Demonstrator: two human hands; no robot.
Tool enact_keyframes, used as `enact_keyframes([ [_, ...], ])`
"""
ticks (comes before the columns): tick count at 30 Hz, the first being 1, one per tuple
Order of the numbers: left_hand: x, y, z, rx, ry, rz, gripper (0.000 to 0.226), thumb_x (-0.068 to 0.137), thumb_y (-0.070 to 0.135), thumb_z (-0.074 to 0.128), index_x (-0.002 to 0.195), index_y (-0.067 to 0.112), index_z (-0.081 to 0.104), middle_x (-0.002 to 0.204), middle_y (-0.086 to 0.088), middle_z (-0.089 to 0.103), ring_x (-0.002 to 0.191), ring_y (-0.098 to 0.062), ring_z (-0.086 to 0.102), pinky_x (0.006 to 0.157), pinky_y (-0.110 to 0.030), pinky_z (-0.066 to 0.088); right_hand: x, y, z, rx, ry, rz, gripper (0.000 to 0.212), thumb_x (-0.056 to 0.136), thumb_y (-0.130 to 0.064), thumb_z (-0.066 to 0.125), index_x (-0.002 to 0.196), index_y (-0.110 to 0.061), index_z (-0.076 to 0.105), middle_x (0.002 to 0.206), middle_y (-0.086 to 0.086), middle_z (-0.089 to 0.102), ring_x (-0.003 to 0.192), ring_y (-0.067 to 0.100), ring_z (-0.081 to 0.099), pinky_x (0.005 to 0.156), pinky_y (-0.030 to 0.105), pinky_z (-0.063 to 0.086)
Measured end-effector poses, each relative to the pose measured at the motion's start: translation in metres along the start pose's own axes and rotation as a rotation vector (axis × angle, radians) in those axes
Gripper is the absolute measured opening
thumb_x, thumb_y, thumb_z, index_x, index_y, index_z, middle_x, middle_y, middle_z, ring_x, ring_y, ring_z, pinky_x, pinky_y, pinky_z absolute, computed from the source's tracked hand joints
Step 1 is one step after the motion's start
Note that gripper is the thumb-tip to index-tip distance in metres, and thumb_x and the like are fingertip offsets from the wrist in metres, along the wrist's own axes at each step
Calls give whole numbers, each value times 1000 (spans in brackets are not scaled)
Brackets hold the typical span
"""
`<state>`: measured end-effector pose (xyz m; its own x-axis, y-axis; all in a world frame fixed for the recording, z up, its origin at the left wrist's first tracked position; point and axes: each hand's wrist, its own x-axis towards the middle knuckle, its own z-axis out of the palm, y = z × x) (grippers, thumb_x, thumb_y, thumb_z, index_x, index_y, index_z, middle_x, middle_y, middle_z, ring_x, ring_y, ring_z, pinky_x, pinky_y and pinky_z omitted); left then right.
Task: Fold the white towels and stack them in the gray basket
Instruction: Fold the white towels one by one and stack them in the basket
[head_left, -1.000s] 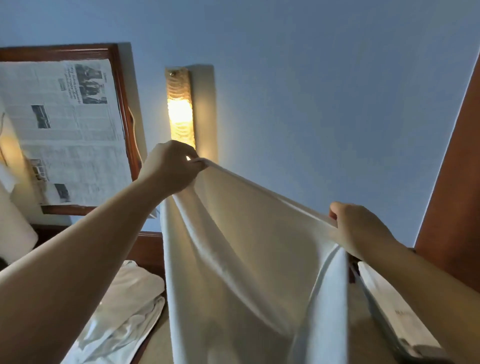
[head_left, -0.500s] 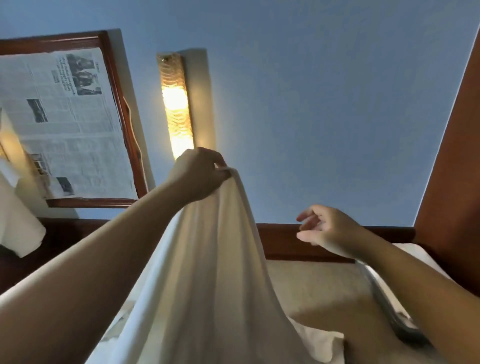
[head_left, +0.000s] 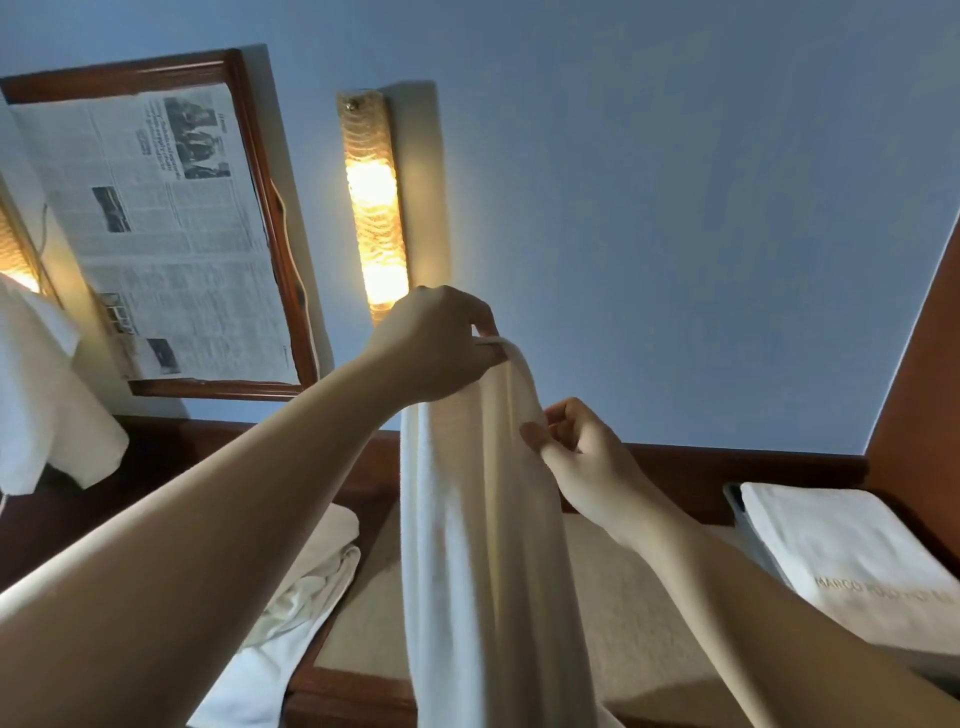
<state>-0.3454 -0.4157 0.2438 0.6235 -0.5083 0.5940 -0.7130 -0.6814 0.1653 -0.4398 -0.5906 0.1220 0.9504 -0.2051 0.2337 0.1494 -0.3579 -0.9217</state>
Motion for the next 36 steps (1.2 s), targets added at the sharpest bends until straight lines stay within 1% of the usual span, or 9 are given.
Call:
enact_keyframes([
  [3, -1, -2, 4, 7, 6, 11, 28, 92, 54, 71, 99, 28, 79, 79, 17, 60, 82, -15, 64, 78, -34, 56, -4, 13, -3, 211, -121, 98, 31, 90, -36, 79, 107, -13, 66, 101, 17, 74, 95, 32, 73, 95, 55, 56],
  [6, 0, -9, 2, -2, 23, 19, 24, 92, 53, 72, 98, 30, 78, 81, 12, 68, 82, -16, 65, 74, -32, 54, -13, 28, -15, 306, -259, 163, 26, 90, -17, 77, 113, -5, 73, 110, 14, 77, 105, 30, 74, 97, 45, 58],
  [11, 5, -36, -7, 6, 119, -22, 25, 90, 52, 75, 95, 28, 79, 71, 14, 57, 78, -19, 58, 67, -30, 38, -31, 76, -45, 312, -323, 300, 35, 88, -14, 77, 118, 1, 70, 118, 15, 75, 112, 30, 71, 99, 41, 55],
  [15, 3, -56, 2, 19, 109, -53, 25, 89, 50, 77, 92, 26, 79, 70, 14, 58, 78, -22, 62, 69, -32, 43, -33, 107, -73, 170, -201, 316, 35, 77, -29, 91, 93, -12, 66, 102, 13, 72, 95, 32, 69, 88, 45, 54],
  [18, -4, -60, 18, 8, 54, -77, 23, 90, 48, 76, 94, 25, 79, 74, 12, 60, 76, -18, 61, 66, -31, 43, -32, 112, -90, -313, -44, 216, 12, 88, -32, 78, 93, -29, 67, 95, -4, 72, 89, 20, 68, 83, 41, 57],
  [20, -10, -61, 27, -9, 11, -91, 19, 92, 46, 75, 92, 27, 77, 73, 17, 59, 73, -14, 60, 61, -27, 39, -34, 115, -102, -485, 59, 164, 11, 94, -27, 68, 96, -37, 64, 94, -11, 70, 88, 13, 67, 79, 39, 57],
  [23, -19, -59, 39, -8, -36, -94, 14, 95, 42, 73, 97, 28, 77, 75, 11, 60, 77, -18, 61, 62, -28, 39, -37, 119, -113, -650, 148, 141, 12, 94, -24, 64, 88, -33, 60, 75, -7, 65, 64, 15, 60, 56, 35, 48],
  [26, -23, -55, 45, -8, -38, -91, 14, 98, 38, 70, 105, 29, 76, 84, 5, 60, 81, -20, 59, 72, -31, 42, -37, 125, -118, -827, 248, 143, 12, 90, -12, 59, 83, -21, 56, 73, -5, 58, 64, 18, 56, 53, 33, 43],
  [36, -18, -52, 43, -21, 18, -122, 14, 97, 33, 68, 106, 27, 77, 95, -5, 74, 80, -20, 54, 73, -32, 40, -49, 189, -132, -717, 357, 495, 17, 105, -24, 52, 94, -12, 57, 80, 4, 58, 70, 17, 54, 56, 31, 40],
])
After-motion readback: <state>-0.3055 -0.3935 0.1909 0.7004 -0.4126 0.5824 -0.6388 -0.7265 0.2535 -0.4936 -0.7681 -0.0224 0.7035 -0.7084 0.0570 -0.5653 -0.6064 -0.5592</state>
